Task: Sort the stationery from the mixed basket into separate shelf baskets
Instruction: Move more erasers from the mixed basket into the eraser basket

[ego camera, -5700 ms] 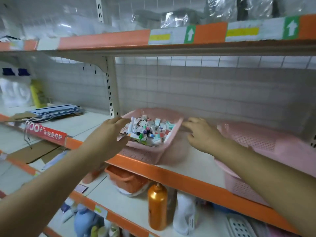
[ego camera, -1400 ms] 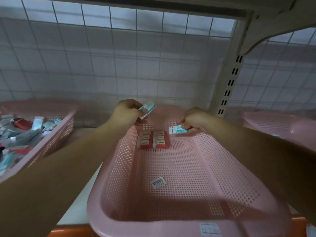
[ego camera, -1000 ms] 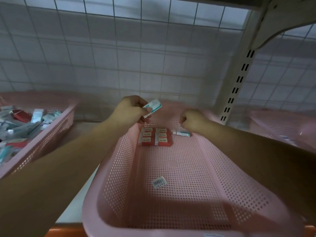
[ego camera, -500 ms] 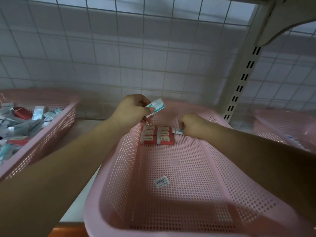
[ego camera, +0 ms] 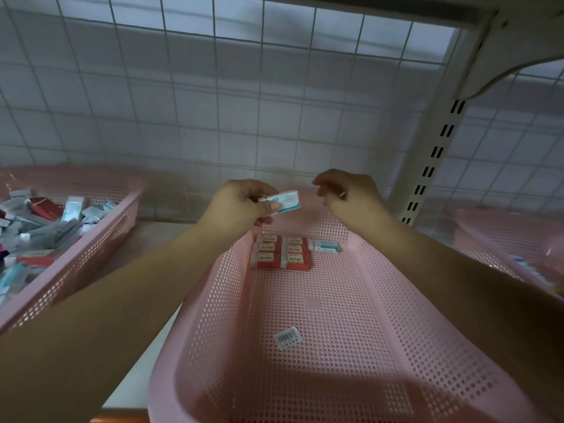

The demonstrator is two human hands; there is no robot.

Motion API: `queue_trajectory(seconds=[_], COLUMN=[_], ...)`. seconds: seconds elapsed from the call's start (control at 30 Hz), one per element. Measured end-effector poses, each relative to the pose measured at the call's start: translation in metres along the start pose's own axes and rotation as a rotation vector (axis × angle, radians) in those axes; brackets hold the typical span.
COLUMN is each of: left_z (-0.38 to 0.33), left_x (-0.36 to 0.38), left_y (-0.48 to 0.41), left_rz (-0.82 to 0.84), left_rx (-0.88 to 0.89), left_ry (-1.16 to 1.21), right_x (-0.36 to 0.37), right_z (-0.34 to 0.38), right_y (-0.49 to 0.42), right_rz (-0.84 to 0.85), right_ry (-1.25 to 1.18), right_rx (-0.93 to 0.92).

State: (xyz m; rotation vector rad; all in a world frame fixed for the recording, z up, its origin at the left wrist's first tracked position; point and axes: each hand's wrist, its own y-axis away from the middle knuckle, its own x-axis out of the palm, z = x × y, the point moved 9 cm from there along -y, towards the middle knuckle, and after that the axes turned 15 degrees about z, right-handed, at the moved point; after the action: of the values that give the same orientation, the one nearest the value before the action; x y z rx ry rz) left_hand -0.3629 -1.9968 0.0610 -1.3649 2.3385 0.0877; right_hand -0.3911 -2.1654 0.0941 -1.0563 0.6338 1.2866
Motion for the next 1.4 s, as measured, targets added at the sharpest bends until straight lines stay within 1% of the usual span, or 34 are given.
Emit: queue_trajectory(seconds=[0.03,0.07,0.17,0.23,0.33,0.43,0.53,0.67,0.73,0.8,0.9,0.97,1.07,1.17,1.23,1.4], left_z=[0.001,0.001,-0.001,-0.003,-0.005,-0.006,-0.004,-0.004,-0.004,-0.004,-0.004,-0.004,-0.004,-0.002,0.000,0.002], left_x=[-0.002,-0.002,0.000,0.003,0.007,0.009,0.007,0.008,0.008,0.007,0.006,0.010,0.013,0.010,0.008,0.009], left_y=[0.000,0.000,0.001,0.001,0.002,0.003,0.003,0.003,0.002,0.002,0.001,0.001,0.000,-0.002,-0.003,-0.005], left_rz=[-0.016,-0.023,0.001,0.038,0.084,0.096,0.072,0.065,0.069,0.067,0.079,0.110,0.137,0.113,0.092,0.098], left_rx=[0.001,-0.003,-0.001,0.006,0.025,0.020,-0.007,-0.018,-0.021,-0.010,0.002,-0.006,-0.013,-0.017,-0.029,-0.049], left_ry=[0.022,0.034,0.051,0.055,0.077,0.077,0.085,0.002,0.035,0.084,0.097,0.074,0.028,0.017,0.020,0.020], right_x=[-0.002,0.000,0.014,0.019,0.020,0.018,0.018,0.016,0.013,0.012,0.015,0.020,0.025,0.023,0.020,0.026], right_z=[0.010,0.022,0.050,0.058,0.064,0.056,0.049,0.042,0.043,0.040,0.023,0.015,0.012,0.012,0.015,0.025], right_y=[0.004,0.009,0.019,0.019,0.021,0.019,0.017,0.017,0.017,0.015,0.011,0.011,0.011,0.011,0.012,0.012], right_rz=[0.020,0.066,0.171,0.168,0.110,0.100,0.109,0.107,0.085,0.081,0.141,0.190,0.225,0.198,0.181,0.223], right_ry=[-0.035,0.021,0.353,0.461,0.464,0.437,0.402,0.397,0.366,0.255,-0.072,-0.166,-0.187,-0.234,-0.186,-0.035], right_rx=[-0.058,-0.130,-0.342,-0.391,-0.452,-0.417,-0.360,-0.292,-0.296,-0.281,-0.135,-0.070,-0.060,-0.076,-0.106,-0.158])
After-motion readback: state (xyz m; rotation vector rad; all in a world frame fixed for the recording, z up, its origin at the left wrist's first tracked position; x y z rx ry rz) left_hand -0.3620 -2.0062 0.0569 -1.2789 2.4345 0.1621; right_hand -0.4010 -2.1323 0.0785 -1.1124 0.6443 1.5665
